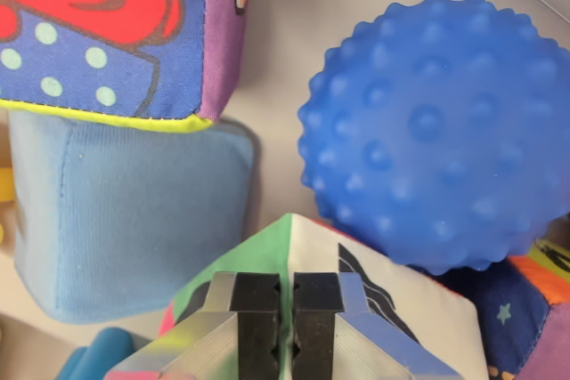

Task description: Pick an object from the bin

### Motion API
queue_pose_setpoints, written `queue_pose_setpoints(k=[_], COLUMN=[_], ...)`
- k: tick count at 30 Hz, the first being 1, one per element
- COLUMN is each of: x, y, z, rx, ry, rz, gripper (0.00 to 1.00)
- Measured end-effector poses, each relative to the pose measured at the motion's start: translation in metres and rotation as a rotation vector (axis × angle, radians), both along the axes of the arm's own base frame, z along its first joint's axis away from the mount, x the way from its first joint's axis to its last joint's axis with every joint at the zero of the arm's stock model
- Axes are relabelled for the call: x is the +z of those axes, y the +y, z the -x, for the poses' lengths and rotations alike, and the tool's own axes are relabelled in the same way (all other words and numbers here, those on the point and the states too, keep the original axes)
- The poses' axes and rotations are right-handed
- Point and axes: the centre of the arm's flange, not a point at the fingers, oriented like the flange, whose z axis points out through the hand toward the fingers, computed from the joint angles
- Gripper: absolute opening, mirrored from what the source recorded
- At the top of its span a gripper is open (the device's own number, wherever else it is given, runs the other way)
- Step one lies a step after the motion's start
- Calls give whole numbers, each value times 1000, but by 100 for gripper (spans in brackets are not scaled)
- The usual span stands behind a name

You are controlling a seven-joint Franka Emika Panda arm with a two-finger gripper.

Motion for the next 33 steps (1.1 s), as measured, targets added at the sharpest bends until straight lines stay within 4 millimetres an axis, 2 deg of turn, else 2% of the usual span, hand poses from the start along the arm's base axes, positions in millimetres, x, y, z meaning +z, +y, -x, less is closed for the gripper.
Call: queue_pose_setpoints(k=[7, 15, 22, 33], x=[1, 13, 29, 67], y=[0, 0, 0, 0], z=[0, -1, -1, 0], rx=[0, 0, 1, 0], ry=[-1, -4, -4, -5], rz=[0, 2, 3, 5], gripper=[0, 0, 0, 0])
